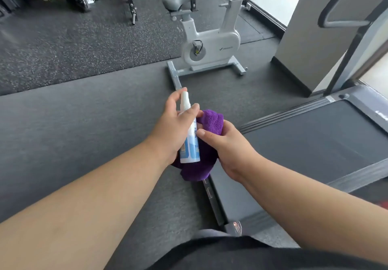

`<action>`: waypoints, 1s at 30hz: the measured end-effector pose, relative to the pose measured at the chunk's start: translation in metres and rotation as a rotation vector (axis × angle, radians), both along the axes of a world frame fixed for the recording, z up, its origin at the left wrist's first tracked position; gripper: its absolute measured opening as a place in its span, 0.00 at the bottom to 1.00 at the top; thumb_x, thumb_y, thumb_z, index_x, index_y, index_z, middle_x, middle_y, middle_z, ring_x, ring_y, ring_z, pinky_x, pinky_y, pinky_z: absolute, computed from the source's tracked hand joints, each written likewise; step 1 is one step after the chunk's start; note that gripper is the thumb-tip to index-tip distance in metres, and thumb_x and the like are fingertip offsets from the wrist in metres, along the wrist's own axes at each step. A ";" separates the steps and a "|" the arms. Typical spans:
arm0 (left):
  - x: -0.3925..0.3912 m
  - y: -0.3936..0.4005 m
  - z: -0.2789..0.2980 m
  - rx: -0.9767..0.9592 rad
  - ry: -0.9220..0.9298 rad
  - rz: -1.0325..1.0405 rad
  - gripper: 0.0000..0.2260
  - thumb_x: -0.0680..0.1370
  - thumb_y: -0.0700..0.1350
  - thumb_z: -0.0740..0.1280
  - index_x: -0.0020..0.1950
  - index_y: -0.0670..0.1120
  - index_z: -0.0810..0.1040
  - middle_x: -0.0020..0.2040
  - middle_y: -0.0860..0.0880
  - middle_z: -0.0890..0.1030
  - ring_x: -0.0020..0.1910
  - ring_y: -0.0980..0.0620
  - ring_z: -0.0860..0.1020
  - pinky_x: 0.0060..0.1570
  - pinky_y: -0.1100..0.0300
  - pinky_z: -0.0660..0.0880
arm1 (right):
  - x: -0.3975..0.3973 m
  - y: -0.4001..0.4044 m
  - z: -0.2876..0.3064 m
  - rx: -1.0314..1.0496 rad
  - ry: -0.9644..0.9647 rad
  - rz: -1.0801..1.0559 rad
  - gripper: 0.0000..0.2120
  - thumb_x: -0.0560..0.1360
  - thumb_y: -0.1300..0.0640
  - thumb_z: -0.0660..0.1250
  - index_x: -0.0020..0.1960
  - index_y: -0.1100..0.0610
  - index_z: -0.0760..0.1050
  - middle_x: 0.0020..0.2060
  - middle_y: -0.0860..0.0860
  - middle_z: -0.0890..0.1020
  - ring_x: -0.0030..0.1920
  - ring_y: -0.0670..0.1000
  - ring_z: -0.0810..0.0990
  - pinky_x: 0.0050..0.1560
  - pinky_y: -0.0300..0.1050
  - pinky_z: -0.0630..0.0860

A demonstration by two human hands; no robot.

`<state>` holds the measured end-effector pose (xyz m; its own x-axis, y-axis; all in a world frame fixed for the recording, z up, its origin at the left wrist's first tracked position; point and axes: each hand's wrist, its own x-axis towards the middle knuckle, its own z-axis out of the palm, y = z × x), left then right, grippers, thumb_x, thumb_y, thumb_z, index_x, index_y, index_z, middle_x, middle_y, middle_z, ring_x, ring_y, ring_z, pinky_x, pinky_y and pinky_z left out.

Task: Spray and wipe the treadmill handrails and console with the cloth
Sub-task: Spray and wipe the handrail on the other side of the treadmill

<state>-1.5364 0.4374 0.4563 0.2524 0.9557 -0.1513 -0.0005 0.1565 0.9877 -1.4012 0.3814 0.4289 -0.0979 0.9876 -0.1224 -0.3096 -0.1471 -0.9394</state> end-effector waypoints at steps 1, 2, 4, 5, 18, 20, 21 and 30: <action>-0.006 0.009 -0.001 -0.018 -0.025 0.004 0.17 0.81 0.48 0.66 0.65 0.65 0.69 0.49 0.47 0.85 0.43 0.48 0.82 0.49 0.49 0.80 | -0.009 0.009 0.000 -0.029 0.012 -0.049 0.16 0.76 0.59 0.70 0.64 0.55 0.78 0.57 0.60 0.83 0.58 0.60 0.82 0.60 0.53 0.79; -0.011 0.018 -0.003 -0.037 -0.041 0.003 0.16 0.82 0.48 0.66 0.65 0.65 0.69 0.50 0.46 0.84 0.44 0.49 0.83 0.49 0.51 0.80 | -0.018 0.019 -0.001 -0.049 0.012 -0.078 0.15 0.76 0.57 0.69 0.62 0.54 0.79 0.56 0.60 0.83 0.57 0.60 0.82 0.57 0.53 0.80; -0.020 0.036 -0.010 -0.050 -0.025 -0.010 0.15 0.82 0.48 0.66 0.63 0.66 0.69 0.52 0.46 0.84 0.46 0.50 0.83 0.49 0.53 0.81 | -0.035 0.041 -0.006 -0.075 0.000 -0.107 0.14 0.76 0.55 0.70 0.61 0.56 0.79 0.56 0.62 0.83 0.56 0.62 0.83 0.56 0.57 0.80; -0.026 0.047 -0.014 -0.038 -0.001 -0.007 0.15 0.82 0.48 0.66 0.62 0.67 0.70 0.52 0.46 0.84 0.47 0.50 0.83 0.50 0.53 0.81 | -0.043 0.053 -0.011 -0.087 0.007 -0.123 0.13 0.76 0.54 0.71 0.60 0.56 0.79 0.55 0.62 0.83 0.55 0.62 0.83 0.56 0.58 0.80; -0.083 0.312 -0.027 0.242 0.585 -0.117 0.20 0.77 0.54 0.67 0.58 0.79 0.65 0.47 0.52 0.80 0.42 0.50 0.82 0.46 0.48 0.81 | -0.011 0.312 -0.033 -0.065 -0.551 -0.311 0.15 0.66 0.55 0.56 0.49 0.43 0.75 0.33 0.37 0.79 0.34 0.41 0.77 0.33 0.29 0.74; -0.079 0.348 -0.026 0.262 0.641 -0.169 0.19 0.74 0.60 0.64 0.59 0.80 0.63 0.47 0.54 0.81 0.43 0.50 0.82 0.49 0.48 0.80 | -0.005 0.344 -0.024 -0.043 -0.617 -0.331 0.17 0.67 0.54 0.55 0.51 0.42 0.75 0.37 0.35 0.81 0.37 0.40 0.78 0.39 0.35 0.77; -0.077 0.365 -0.026 0.283 0.648 -0.181 0.19 0.73 0.61 0.63 0.60 0.80 0.62 0.47 0.55 0.81 0.42 0.51 0.82 0.49 0.48 0.79 | -0.004 0.358 -0.021 -0.034 -0.630 -0.352 0.19 0.67 0.54 0.55 0.50 0.38 0.77 0.40 0.34 0.83 0.39 0.37 0.80 0.41 0.37 0.77; -0.043 0.542 -0.064 0.406 0.572 -0.352 0.21 0.79 0.53 0.67 0.59 0.79 0.63 0.47 0.57 0.79 0.43 0.57 0.79 0.46 0.59 0.75 | 0.014 0.479 -0.039 -0.209 -0.729 -0.642 0.18 0.63 0.33 0.69 0.51 0.33 0.69 0.46 0.29 0.80 0.45 0.31 0.78 0.43 0.33 0.70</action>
<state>-1.5791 0.9791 0.3923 0.5386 0.8426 -0.0054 0.5084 -0.3198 0.7995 -1.3872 0.8606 0.3902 0.6163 0.7787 -0.1175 0.2548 -0.3384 -0.9059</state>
